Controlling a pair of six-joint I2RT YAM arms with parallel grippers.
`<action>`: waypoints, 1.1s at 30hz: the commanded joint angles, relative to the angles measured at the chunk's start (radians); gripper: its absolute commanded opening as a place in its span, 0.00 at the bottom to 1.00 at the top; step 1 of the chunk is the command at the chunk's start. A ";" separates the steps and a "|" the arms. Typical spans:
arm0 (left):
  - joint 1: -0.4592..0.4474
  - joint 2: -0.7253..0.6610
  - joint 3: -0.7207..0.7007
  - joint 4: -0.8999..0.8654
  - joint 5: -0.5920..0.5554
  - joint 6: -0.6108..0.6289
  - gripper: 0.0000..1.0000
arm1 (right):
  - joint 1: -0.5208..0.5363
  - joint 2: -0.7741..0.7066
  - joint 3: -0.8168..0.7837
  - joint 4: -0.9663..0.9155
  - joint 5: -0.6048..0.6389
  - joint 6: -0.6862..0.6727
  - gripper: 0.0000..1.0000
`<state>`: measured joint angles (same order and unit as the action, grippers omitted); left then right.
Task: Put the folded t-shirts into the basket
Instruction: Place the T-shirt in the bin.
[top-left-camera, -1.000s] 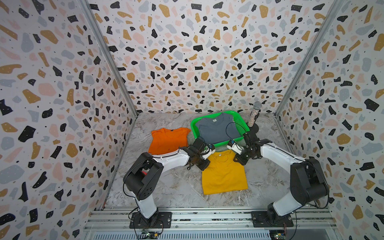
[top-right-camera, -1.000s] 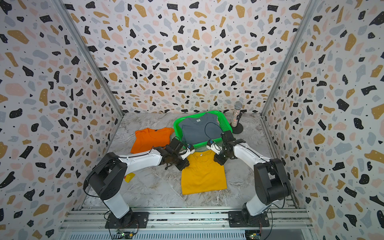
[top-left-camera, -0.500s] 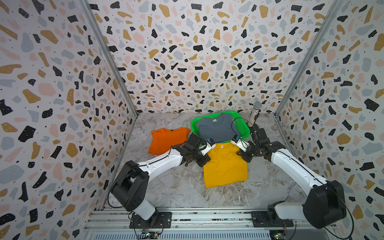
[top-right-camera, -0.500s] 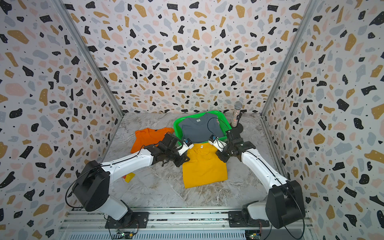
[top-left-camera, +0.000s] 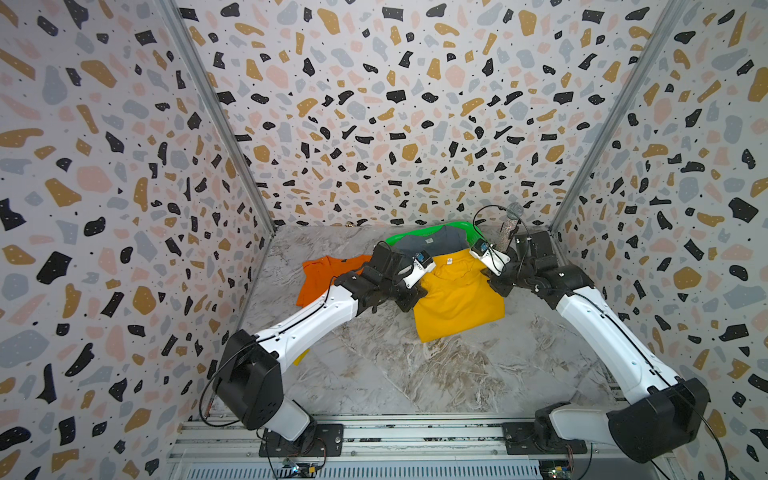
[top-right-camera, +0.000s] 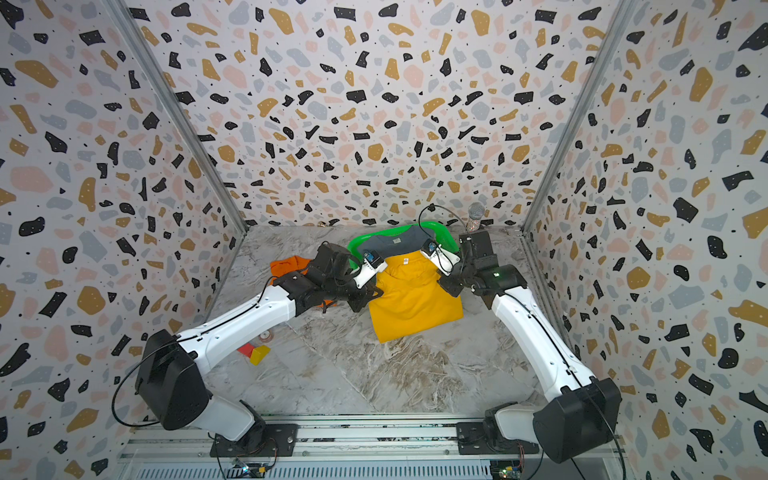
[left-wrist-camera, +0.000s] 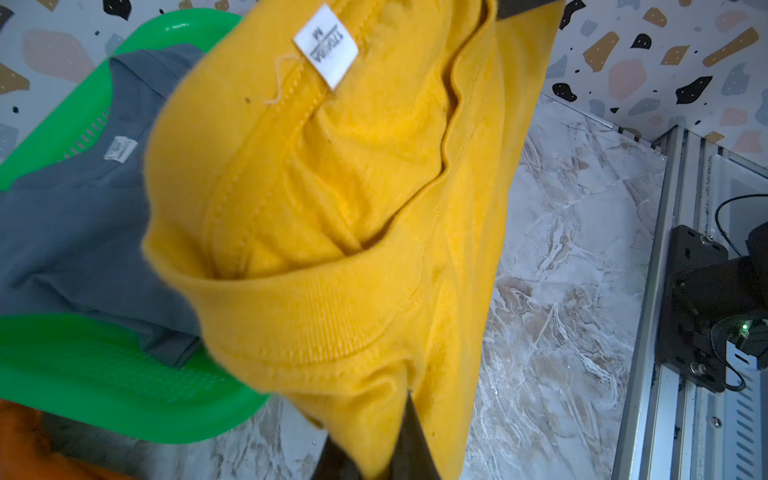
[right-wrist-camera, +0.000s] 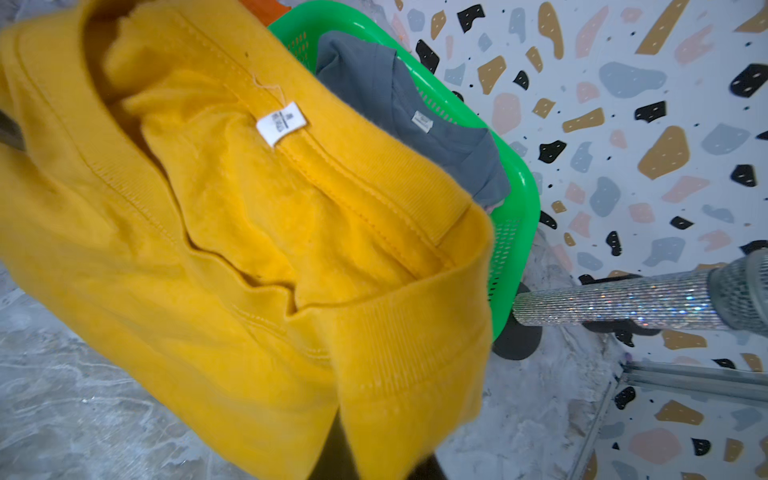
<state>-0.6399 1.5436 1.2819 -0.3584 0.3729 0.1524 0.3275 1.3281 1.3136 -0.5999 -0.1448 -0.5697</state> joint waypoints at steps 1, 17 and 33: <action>0.015 0.041 0.074 -0.011 -0.014 -0.003 0.00 | 0.001 0.045 0.088 -0.002 0.081 -0.007 0.00; 0.130 0.354 0.418 -0.027 -0.064 -0.039 0.00 | -0.005 0.462 0.459 0.041 0.253 0.036 0.00; 0.213 0.626 0.648 -0.084 -0.081 -0.039 0.00 | -0.011 0.885 0.875 -0.034 0.258 0.039 0.00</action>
<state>-0.4366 2.1674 1.8954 -0.4377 0.3046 0.1085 0.3248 2.2177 2.1071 -0.6025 0.0967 -0.5415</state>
